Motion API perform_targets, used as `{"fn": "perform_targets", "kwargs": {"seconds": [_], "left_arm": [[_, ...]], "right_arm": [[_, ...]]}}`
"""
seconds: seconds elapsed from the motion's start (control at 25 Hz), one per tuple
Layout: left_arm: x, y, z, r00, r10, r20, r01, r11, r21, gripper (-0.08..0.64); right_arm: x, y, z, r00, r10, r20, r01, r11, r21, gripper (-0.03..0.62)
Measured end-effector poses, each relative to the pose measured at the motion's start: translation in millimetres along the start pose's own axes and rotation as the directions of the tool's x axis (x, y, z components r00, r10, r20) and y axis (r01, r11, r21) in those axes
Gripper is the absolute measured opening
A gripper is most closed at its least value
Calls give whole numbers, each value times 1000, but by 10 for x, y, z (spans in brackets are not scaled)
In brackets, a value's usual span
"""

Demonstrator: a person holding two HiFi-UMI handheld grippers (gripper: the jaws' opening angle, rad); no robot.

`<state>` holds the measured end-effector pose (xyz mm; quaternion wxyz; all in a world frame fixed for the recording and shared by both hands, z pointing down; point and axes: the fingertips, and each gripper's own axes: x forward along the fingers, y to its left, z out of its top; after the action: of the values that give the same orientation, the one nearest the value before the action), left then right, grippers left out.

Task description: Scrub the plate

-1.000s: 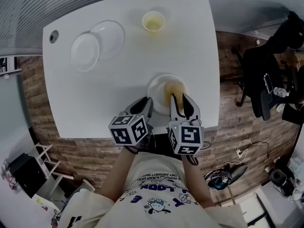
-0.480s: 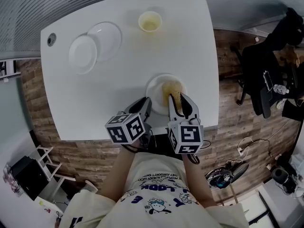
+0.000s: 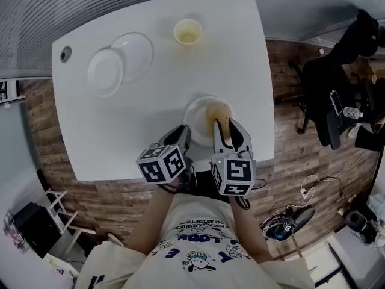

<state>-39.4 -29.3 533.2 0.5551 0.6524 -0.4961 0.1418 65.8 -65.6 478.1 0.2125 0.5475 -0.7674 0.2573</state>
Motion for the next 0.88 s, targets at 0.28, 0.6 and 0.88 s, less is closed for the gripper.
{"fn": "perform_targets", "kwargs": {"seconds": [0.28,0.6,0.88], "left_arm": [[7,-1,11,1000,-2,-9,2,1000,-6,62],[8,7,12,1000,-2,-10,2,1000,-26,63],[6,10,17,1000,1,-1,-1,999,-41,61]], "right_arm": [[180,-12,40,999,-23,-32,21,998,-57,109],[325,231,109,999,36,-25,-38,996,-80,109],[312,467,74,992,111,-53,-116,989,-90,109]]}}
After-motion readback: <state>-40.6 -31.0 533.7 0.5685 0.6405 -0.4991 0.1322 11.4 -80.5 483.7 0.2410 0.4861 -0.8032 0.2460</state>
